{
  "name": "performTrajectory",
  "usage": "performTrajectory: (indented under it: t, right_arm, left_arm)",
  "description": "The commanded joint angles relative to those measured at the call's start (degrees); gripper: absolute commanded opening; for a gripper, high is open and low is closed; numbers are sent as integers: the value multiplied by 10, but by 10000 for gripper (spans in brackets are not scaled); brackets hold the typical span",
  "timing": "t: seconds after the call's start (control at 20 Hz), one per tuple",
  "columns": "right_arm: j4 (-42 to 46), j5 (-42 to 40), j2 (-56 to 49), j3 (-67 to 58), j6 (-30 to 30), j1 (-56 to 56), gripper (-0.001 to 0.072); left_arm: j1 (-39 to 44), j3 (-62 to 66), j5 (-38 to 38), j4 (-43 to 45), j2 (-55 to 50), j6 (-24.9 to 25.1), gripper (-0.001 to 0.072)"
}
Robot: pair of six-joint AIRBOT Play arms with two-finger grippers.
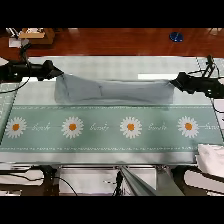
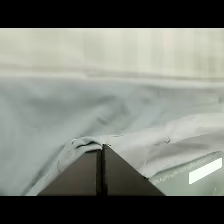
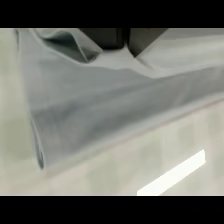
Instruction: Fold the shirts.
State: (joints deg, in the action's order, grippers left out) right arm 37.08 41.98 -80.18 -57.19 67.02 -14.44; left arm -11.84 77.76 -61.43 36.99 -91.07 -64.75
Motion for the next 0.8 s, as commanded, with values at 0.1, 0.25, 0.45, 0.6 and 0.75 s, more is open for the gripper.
performTrajectory:
  t: [0.1,0.25,0.45,0.6,0.75]
  right_arm:
    - [-6,-82,-100,-75,-7,36,21]
    - [2,-70,-129,-96,-7,36,21]
    - [148,-49,-136,-96,66,36,22]
    - [182,-22,-135,-96,74,35,39]
    - [234,19,-125,-96,75,34,160]
  left_arm:
    - [4,116,-37,-1,-128,-16,25]
    - [-1,118,-53,20,-160,-16,24]
    - [-16,118,-69,85,-169,-37,27]
    - [-28,118,-97,85,-168,-37,348]
    - [-44,118,-145,85,-165,-42,410]
